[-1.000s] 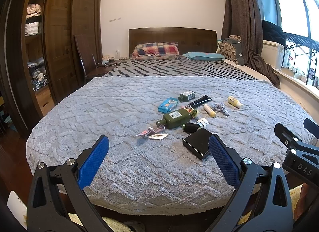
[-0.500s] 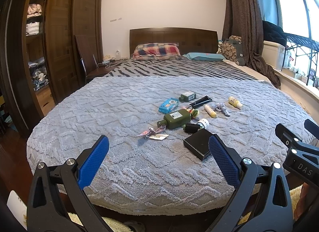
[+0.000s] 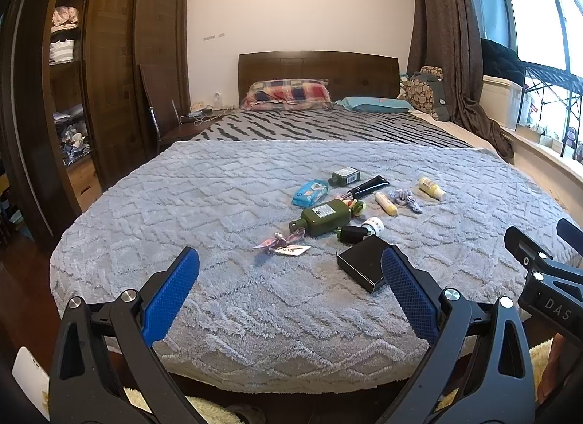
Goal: Collect trash
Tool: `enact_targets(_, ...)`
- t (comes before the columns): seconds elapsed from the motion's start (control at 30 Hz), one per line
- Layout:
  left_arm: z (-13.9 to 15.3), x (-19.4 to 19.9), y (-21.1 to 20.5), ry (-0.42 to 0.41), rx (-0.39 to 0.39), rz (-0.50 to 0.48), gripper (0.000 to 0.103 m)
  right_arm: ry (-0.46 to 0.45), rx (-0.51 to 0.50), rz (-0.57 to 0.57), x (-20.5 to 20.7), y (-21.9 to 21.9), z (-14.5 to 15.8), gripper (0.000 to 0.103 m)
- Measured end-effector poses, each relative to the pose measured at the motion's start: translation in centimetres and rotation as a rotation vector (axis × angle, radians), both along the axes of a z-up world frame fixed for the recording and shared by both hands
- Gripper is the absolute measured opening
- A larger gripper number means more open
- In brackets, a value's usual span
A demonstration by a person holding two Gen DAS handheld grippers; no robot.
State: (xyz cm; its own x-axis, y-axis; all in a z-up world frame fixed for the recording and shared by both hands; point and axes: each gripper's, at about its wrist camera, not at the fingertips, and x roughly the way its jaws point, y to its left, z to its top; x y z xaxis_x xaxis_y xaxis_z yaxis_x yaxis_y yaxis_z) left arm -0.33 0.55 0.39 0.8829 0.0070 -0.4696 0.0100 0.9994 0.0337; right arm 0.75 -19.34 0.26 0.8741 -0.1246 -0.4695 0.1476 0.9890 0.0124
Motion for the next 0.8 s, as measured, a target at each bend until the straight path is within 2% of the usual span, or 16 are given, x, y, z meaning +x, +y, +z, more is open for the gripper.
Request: enact_targets(0.8,-0.18,0.07,-0.09,0.002,0.001,0.0,0.095,-0.002,0.003,-0.003,-0.24,-0.45,-0.13,0.1)
